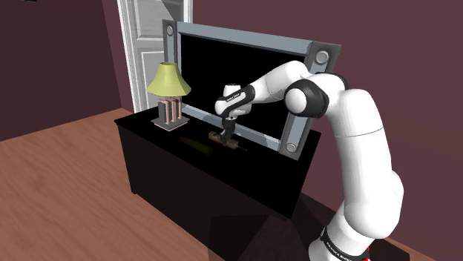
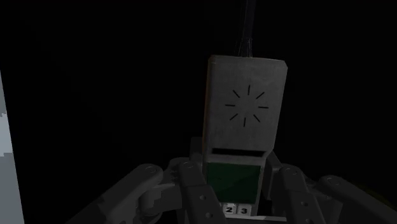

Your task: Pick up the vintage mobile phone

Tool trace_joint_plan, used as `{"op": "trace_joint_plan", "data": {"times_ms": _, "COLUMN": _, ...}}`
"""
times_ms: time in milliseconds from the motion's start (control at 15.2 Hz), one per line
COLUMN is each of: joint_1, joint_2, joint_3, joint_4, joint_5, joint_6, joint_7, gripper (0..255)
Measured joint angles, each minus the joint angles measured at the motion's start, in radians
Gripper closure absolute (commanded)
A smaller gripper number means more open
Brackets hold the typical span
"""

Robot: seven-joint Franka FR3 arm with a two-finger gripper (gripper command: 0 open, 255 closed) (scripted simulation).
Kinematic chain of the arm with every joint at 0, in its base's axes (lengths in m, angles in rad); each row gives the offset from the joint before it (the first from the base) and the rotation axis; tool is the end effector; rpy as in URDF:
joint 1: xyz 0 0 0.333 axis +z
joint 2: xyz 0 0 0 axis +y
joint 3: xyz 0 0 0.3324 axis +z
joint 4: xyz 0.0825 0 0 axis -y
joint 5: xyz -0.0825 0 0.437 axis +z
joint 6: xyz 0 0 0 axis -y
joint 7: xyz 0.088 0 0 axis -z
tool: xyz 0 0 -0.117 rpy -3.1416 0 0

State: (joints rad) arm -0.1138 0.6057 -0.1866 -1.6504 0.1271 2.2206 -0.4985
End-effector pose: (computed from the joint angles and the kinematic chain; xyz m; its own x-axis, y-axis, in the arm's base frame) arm 0.7049 -0.1992 0.2328 0.9883 0.1506 -0.0232 0.1505 -0.9886 -0.0052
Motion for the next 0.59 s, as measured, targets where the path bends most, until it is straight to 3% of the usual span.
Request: {"op": "trace_joint_plan", "data": {"times_ms": 594, "joint_1": 0.004, "joint_2": -0.056, "joint_3": -0.009, "joint_4": 0.033, "joint_5": -0.013, "joint_6": -0.087, "joint_7": 0.007, "gripper": 255}}
